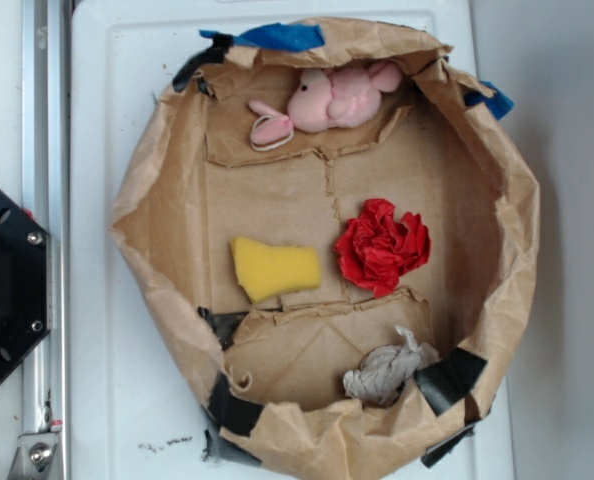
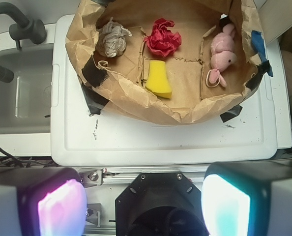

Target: Grab the white paper.

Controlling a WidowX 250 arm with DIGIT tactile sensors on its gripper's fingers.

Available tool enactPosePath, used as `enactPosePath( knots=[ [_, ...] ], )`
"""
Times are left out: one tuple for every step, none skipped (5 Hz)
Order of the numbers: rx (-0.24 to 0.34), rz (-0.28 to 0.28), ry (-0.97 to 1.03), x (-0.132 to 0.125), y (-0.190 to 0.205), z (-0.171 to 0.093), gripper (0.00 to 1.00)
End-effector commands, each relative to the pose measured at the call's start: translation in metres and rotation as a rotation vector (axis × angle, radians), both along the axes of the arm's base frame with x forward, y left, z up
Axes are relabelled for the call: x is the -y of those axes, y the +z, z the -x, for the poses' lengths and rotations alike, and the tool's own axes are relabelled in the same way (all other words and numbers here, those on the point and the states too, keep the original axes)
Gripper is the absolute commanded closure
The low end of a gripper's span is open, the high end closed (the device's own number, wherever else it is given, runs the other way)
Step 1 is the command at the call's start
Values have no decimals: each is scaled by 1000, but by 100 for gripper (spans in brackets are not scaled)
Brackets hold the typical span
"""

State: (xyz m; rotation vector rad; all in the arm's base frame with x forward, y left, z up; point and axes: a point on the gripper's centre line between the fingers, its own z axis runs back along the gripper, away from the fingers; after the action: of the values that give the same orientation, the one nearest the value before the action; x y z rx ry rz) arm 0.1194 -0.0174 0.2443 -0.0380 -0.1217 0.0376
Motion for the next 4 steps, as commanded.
enactPosePath(
  knots=[
    [0, 0, 0, 0, 0, 0, 0],
    [-25, 56, -114, 5, -6, -50, 0],
    [56, 56, -366, 7, -15, -98, 0],
    [115, 73, -490, -10, -30, -147, 0]
  ],
)
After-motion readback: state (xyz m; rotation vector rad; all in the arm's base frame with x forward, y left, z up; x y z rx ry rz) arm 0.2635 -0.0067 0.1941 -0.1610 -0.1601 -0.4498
